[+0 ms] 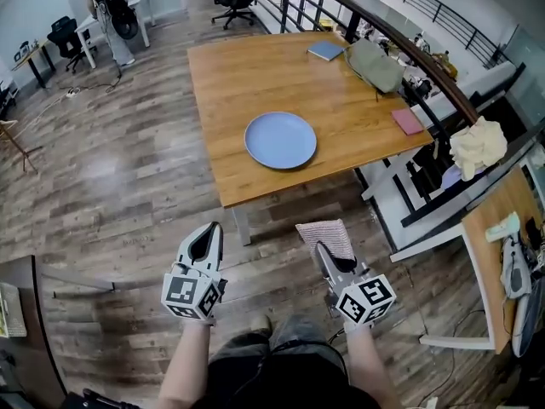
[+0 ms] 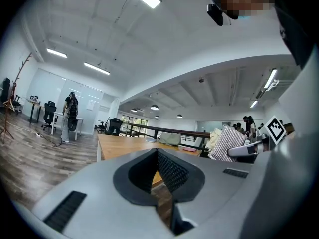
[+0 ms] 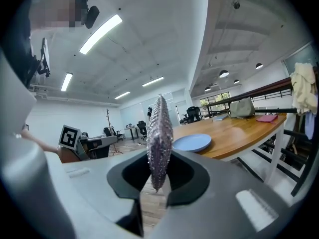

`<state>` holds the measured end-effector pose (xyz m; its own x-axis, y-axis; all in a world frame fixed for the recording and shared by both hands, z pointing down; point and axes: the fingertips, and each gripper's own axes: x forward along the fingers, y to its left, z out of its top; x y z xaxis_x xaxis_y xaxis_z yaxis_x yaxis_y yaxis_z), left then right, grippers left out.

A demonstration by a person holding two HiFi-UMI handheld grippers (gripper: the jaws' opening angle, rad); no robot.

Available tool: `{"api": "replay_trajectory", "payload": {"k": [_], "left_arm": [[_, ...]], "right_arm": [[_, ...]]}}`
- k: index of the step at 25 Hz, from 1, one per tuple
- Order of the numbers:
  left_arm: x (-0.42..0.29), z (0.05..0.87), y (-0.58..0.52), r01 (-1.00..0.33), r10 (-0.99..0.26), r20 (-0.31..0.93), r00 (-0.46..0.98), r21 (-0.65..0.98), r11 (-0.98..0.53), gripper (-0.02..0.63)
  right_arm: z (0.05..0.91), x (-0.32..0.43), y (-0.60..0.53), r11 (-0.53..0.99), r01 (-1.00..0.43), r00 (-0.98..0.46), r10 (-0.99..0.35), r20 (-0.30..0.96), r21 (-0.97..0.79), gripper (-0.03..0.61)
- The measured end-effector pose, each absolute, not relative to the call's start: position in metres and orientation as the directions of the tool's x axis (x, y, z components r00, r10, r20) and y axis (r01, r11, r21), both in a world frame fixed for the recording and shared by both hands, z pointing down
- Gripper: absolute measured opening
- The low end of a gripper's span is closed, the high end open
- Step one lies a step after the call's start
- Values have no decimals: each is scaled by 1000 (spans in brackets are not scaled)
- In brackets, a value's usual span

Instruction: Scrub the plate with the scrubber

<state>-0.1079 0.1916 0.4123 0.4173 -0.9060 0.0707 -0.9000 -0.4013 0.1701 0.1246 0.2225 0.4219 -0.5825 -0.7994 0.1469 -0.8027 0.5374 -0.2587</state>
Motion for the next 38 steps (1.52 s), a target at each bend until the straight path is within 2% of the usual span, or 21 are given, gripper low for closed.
{"api": "replay_trajectory", "payload": {"k": [12,20,24,31,38], "left_arm": [[-119,436,124,-902,-902,113,418,174,-396,-3],[-89,440,43,-890,-882,146,448,159,-426,-3],[-78,453,10,-885,-863,199,464,152,-441,-3],[-67,498,-38,-880,-793,387,470,141,-453,-3],[-68,529,-76,-887,-728,511,458,203,-416,78]], "right_arm": [[440,102,129,585,-769,-634,-752,182,-257,80],[447,104,48,613,-751,-659,-717,228,-245,80],[465,106,10,615,-755,-655,-691,305,-230,80],[493,95,-52,641,-740,-651,-608,455,-202,80],[532,75,-83,689,-686,-651,-434,623,-236,80]]}}
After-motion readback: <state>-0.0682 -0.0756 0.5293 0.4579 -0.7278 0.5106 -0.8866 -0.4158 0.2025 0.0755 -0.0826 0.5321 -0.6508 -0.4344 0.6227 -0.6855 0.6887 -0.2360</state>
